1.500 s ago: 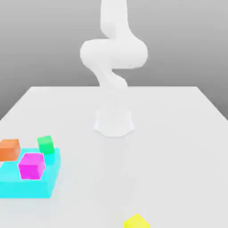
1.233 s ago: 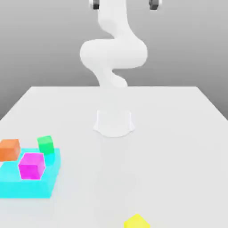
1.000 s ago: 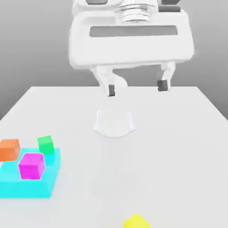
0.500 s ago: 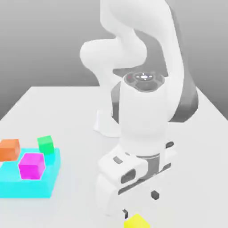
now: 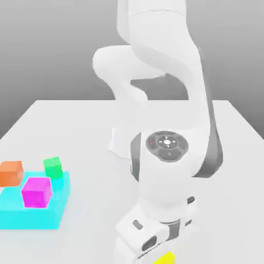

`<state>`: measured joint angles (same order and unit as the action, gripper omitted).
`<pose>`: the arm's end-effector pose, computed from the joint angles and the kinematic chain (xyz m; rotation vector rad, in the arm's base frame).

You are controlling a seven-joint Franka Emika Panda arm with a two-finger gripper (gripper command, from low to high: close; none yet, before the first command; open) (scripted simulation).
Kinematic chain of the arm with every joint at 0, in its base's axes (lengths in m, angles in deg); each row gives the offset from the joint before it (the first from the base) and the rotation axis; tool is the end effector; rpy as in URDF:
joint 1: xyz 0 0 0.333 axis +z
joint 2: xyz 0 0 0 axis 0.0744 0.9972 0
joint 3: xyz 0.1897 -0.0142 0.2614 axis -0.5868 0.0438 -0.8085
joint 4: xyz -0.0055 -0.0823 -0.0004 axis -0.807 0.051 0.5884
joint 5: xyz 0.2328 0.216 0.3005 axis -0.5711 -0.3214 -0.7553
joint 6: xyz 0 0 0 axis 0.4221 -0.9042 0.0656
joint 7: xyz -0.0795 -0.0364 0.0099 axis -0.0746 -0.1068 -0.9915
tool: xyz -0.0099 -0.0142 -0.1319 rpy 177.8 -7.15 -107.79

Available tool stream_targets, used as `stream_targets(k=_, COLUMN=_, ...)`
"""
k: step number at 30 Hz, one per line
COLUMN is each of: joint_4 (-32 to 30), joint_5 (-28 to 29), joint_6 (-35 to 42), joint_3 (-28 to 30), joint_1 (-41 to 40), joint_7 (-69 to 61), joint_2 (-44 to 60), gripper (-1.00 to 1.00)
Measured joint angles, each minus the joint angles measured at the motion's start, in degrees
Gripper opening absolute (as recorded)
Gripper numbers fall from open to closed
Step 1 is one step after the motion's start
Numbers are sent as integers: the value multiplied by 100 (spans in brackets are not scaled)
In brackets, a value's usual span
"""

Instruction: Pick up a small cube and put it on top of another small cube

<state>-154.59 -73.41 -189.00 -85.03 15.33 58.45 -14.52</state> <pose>0.5374 0.0577 0.1174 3.1344 -0.2104 -0.0015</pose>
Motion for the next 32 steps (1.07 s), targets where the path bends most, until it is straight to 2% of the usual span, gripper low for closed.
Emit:
stream_targets(k=8, joint_4=-990, joint_5=84, joint_6=629, joint_3=957, joint_1=-620, joint_7=1150, joint_2=-1588, gripper=-100)
stream_targets(k=12, joint_4=-1538, joint_5=457, joint_6=878, joint_3=1293, joint_1=-1347, joint_7=2036, joint_2=-2407, gripper=-100)
stream_targets(k=22, joint_4=-2912, joint_5=1540, joint_6=1508, joint_3=1547, joint_1=-3236, joint_7=4365, joint_2=-4492, gripper=-100)
stream_targets(k=24, joint_4=-3084, joint_5=1602, joint_6=1327, joint_3=1581, joint_1=-3437, joint_7=4557, joint_2=-4486, gripper=-100)
stream_targets(k=29, joint_4=-3290, joint_5=1487, joint_6=221, joint_3=1746, joint_1=-3378, joint_7=4499, joint_2=-3579, gripper=-100)
stream_targets(k=30, joint_4=-3309, joint_5=1472, joint_6=100, joint_3=1762, joint_1=-3366, joint_7=4486, joint_2=-3476, gripper=100)
stream_targets(k=32, joint_4=-3309, joint_5=1472, joint_6=100, joint_3=1762, joint_1=-3366, joint_7=4486, joint_2=-3476, gripper=100)
